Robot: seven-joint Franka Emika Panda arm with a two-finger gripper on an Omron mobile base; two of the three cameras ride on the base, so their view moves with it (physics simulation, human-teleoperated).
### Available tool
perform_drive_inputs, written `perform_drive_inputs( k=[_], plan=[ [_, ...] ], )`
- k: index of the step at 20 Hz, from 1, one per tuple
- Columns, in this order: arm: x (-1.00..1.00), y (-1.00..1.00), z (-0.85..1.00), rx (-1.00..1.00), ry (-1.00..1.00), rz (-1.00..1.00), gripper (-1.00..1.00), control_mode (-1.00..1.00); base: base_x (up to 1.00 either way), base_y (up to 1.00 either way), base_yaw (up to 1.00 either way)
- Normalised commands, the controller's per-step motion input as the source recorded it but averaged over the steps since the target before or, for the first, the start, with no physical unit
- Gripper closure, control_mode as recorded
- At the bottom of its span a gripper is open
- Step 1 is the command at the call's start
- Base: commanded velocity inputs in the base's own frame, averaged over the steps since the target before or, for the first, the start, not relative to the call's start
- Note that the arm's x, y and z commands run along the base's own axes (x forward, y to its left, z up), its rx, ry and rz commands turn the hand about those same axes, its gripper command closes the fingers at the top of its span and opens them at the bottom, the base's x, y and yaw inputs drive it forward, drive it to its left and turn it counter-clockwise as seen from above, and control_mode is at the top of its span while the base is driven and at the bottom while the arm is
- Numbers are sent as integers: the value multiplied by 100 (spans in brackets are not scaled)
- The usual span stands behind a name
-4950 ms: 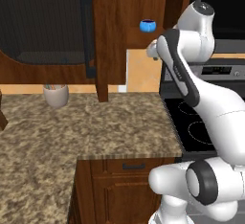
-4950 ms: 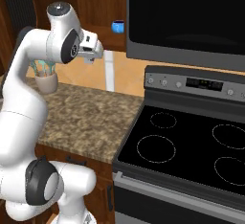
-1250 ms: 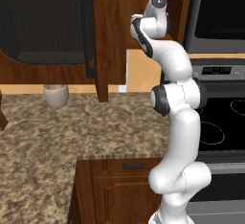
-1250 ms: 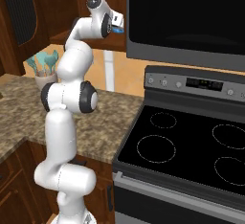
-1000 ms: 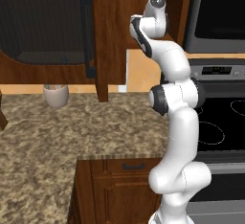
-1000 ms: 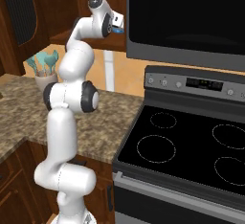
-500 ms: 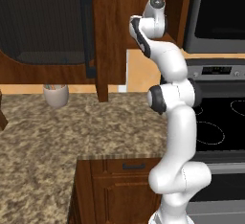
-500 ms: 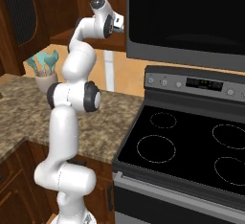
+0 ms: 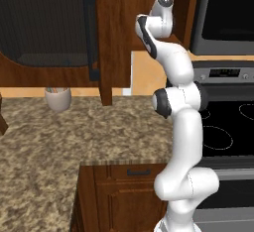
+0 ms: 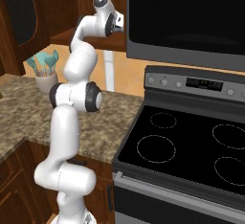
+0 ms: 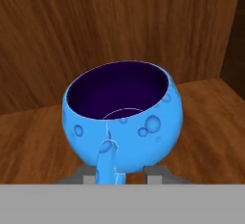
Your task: Gather all objects into one cabinet and sort the glasses and bowls to opposite sides.
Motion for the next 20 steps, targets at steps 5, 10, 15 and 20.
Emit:
perform_drive_inputs(
  k=[5,10,15,20],
  plan=[
    [0,-5,0,1,0,0,100,-100,0,0,0],
    [-50,0,0,4,0,0,100,-100,0,0,0],
    [-100,0,0,7,-5,0,100,-100,0,0,0],
    [-100,0,-4,7,-11,0,100,-100,0,0,0]
  ],
)
